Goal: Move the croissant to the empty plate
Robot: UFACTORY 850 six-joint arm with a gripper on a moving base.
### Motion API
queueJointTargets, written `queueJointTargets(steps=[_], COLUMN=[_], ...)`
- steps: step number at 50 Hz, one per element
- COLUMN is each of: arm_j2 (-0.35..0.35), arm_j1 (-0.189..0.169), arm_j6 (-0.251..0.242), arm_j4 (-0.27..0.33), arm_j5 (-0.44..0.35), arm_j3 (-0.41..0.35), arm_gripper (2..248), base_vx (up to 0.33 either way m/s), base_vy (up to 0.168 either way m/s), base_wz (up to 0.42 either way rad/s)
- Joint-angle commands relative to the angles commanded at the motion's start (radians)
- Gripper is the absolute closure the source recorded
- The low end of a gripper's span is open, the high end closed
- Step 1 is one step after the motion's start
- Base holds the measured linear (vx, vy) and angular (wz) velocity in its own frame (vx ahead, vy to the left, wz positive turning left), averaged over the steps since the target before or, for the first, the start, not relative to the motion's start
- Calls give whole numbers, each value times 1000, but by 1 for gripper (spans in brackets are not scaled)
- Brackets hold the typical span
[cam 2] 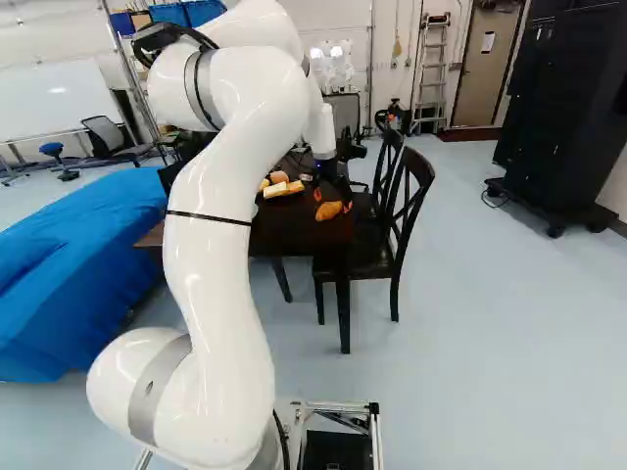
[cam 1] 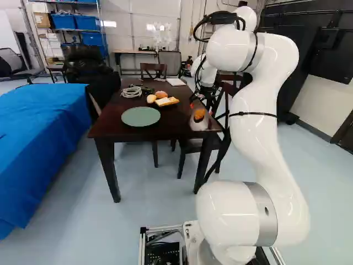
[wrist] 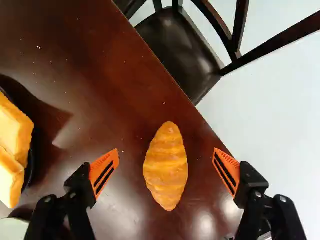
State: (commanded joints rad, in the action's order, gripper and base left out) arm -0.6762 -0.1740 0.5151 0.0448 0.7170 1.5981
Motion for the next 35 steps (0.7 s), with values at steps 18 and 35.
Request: queueJointTargets(steps=[18, 35], arm_j2=[0, 0], arm_j1=[0, 0], arm_j6=[0, 0], arm_j4=[0, 0], arm_j5=[31, 34], arm_j3=[0, 0], arm_gripper=[3, 32], base_vx=[0, 0], base_vy=[0, 0], base_wz=[0, 0])
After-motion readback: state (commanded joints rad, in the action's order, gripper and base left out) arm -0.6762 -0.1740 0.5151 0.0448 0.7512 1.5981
